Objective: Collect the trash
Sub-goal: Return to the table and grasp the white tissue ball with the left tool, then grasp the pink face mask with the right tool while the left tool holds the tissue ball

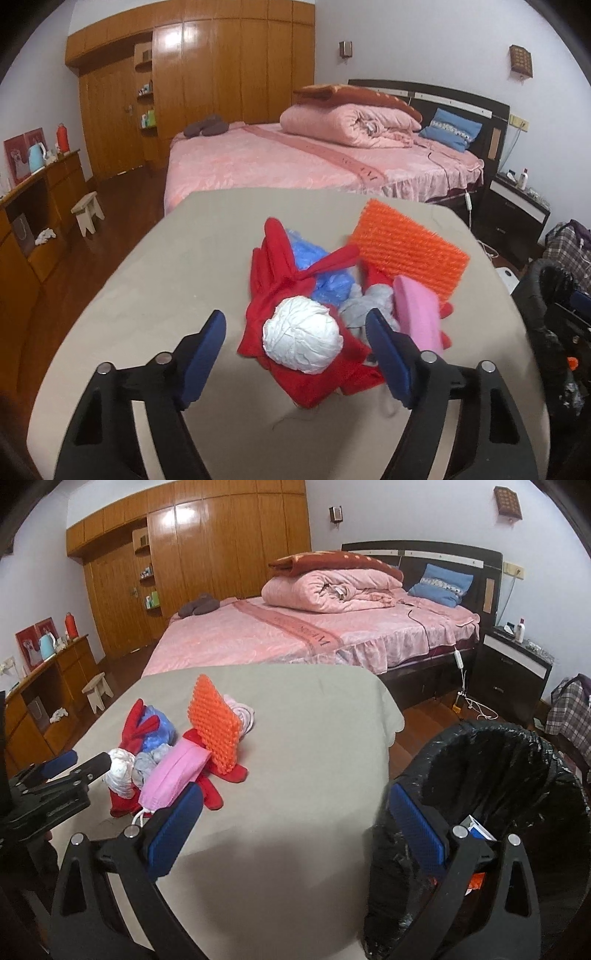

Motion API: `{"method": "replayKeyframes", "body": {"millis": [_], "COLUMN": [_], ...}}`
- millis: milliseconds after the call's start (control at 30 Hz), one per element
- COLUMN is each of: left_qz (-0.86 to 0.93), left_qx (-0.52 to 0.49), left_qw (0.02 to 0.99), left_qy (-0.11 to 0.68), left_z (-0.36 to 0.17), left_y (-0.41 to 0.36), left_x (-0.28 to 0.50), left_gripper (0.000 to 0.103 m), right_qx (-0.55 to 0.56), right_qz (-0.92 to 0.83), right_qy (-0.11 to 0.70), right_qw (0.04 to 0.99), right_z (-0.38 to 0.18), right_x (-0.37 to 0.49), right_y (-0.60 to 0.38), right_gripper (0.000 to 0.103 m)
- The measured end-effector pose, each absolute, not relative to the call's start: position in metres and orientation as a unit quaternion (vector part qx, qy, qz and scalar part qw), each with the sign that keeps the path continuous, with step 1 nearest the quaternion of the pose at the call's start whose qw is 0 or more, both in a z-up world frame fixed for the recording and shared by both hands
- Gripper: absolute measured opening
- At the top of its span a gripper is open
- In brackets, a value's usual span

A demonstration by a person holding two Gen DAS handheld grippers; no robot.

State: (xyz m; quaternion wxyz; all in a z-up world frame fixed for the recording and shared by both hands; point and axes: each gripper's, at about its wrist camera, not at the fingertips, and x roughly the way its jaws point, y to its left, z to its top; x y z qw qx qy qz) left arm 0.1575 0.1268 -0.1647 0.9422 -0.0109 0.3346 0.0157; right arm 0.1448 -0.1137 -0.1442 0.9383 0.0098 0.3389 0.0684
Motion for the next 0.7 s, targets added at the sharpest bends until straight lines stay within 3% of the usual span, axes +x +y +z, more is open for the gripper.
{"method": "replayKeyframes", "body": {"millis": [133,333,700], "left_qz": [0.01,-0.001,0.005], "left_qx": [-0.018,-0.03,-0.046], "left_qw": [0.938,0.93,0.943], "left_qy": [0.346,0.367,0.331], "left_z": [-0.176,-0.19,-0.163], "left_y": [0.129,0.128,0.135], "left_x": [0.167,0.173,0.151], "left_gripper": [0.07,0.044,0.038], "right_qx": [0.004,0.002,0.004], "right_qz": [0.069,0.072,0.09], "right_qy": [0.346,0.356,0.356], "right_qw": [0.935,0.932,0.93], "right_z": [-0.151,-0.158,-0.158], "right_x": [0.152,0.159,0.163], "right_y": [-0.11,-0.105,-0.092], "right_gripper": [0.098,0.098,0.098]}}
